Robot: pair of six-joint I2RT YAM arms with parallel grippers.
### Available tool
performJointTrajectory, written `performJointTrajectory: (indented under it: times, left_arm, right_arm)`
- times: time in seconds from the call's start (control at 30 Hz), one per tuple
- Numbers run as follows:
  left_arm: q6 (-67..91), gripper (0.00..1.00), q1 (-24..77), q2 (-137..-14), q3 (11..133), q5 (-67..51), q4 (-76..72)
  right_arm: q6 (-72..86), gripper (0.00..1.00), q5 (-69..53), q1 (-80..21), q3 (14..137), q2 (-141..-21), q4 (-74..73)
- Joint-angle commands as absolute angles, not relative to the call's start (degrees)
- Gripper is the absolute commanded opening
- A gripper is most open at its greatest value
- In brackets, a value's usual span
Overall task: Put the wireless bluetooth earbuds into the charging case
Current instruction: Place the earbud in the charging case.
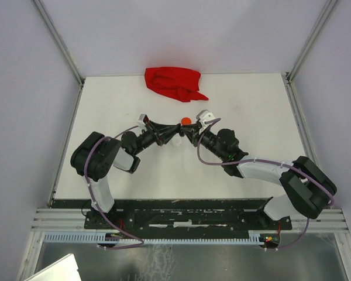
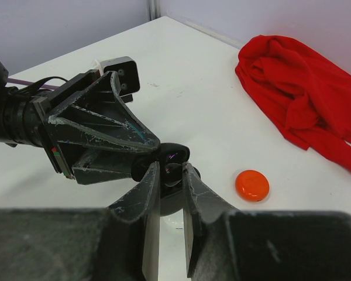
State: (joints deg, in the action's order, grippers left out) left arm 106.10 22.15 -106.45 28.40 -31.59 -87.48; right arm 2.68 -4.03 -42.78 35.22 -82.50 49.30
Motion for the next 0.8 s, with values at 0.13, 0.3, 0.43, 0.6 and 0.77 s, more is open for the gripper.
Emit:
performJointTrajectory:
  times: [0.13, 0.3, 0.43, 0.6, 0.77]
  left_arm:
    - [109.6, 0.03, 22.0, -104.0, 30.0, -30.4, -99.1]
    - [109.4, 0.03, 21.6, -104.2, 29.6, -30.4, -99.1]
    - [109.1, 0.03, 21.3, -104.0, 29.3, -30.5, -99.1]
    - [108.4, 0.03, 21.2, -103.8, 28.9, -30.5, -99.1]
    - [106.6, 0.03, 21.2, -104.9, 28.4, -31.3, -99.0]
  right_arm:
    - [2.7, 0.2, -3.3, -43.2, 35.1, -80.5, 48.5]
    - [2.7, 0.23, -3.5, -43.2, 35.3, -79.6, 46.0]
    - [3.0, 0.27, -3.9, -43.2, 35.2, -79.1, 45.7]
    - [3.1, 0.37, -3.9, -43.2, 35.2, -78.3, 45.4]
    - [3.7, 0.49, -3.5, -43.2, 35.3, -75.3, 45.2]
